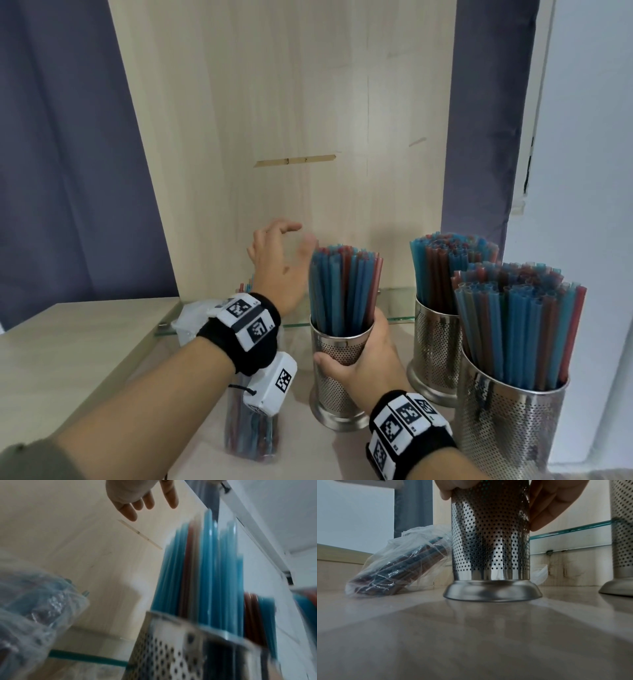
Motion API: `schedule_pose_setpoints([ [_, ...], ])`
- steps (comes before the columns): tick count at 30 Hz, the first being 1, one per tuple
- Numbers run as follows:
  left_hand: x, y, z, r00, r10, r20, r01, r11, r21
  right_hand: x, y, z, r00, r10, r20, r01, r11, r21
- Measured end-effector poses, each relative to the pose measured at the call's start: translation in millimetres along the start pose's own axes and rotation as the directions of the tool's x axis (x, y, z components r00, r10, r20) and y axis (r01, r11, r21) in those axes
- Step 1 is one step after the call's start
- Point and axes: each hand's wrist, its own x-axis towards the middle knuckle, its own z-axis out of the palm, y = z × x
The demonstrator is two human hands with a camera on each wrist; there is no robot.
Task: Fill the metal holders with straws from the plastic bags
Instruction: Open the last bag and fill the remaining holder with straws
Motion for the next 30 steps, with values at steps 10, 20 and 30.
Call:
schedule_pose_setpoints([
  [10, 30.0, -76.0, -81.2, 0.825, -0.564, 0.028, 0.536, 0.798, 0.275, -2.0, -4.4, -2.8, 1.0, -0.023, 0.0, 0.023, 1.0, -0.005],
  [20, 10.7, -120.9, -73.6, 0.745, -0.662, 0.087, 0.507, 0.645, 0.572, -3.2, -8.1, -3.9, 1.0, -0.029, -0.004, 0.029, 1.0, -0.009],
  [30, 7.5, -120.9, -39.3, 0.643, -0.747, 0.167, 0.512, 0.582, 0.632, -2.1, -6.6, -4.6, 0.999, -0.038, 0.017, 0.038, 0.999, -0.005],
])
